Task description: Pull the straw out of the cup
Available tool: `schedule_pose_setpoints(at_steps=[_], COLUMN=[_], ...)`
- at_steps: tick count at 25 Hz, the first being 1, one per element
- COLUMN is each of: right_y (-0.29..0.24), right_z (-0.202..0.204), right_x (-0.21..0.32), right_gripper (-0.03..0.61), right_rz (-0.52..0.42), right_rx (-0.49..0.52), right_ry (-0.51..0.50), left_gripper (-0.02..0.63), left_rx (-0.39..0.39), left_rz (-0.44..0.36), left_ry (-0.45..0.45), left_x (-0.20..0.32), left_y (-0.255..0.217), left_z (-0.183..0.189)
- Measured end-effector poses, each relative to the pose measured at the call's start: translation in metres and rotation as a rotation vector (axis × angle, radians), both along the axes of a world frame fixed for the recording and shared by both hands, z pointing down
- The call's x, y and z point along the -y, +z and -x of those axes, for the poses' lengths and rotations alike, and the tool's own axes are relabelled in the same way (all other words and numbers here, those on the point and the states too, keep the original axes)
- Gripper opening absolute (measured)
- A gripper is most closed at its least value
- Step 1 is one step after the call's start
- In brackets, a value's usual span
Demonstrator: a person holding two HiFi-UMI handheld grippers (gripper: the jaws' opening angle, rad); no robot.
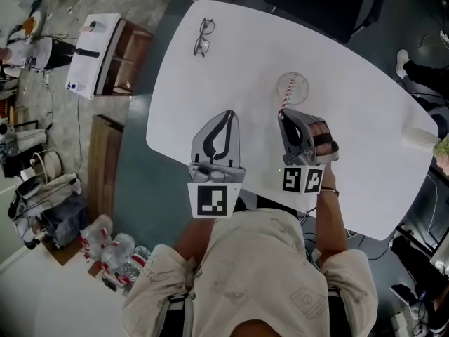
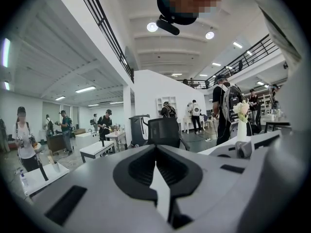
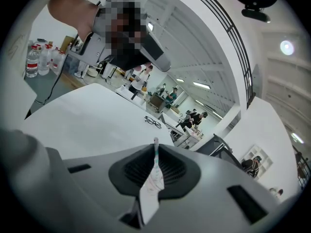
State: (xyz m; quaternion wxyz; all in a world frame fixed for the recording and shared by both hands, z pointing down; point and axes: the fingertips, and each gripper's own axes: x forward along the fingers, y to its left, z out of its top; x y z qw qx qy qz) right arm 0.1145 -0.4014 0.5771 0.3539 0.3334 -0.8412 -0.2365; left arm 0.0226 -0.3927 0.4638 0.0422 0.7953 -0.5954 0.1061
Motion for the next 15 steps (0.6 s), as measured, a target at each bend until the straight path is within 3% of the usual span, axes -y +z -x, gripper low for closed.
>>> schedule_pose_setpoints(at_steps=[7, 10, 15], right_y=[-0.020, -0.031, -0.055], right_z=[-0.005, -0.007, -0.010], right_x=[0.000, -0.003, -0.010], right_gripper=[0.023, 0.023, 0.023], right_rz=[-0.018, -0.033, -0.059], right_rx=[0.035, 0.053, 0.107], right_ry=[0.076, 0.103, 0.157], left_gripper=[0.005, 0.006, 0.006], left_rx=[0.034, -0.014, 0.002], left_rz=[-0.024, -0.042, -0.062], left_ry=[0.043, 0.031, 0.070], left_x=[-0.007, -0.010, -0.022], left_y=[-0.012, -0.021, -0.030], left_z=[-0.001, -0.002, -0.002])
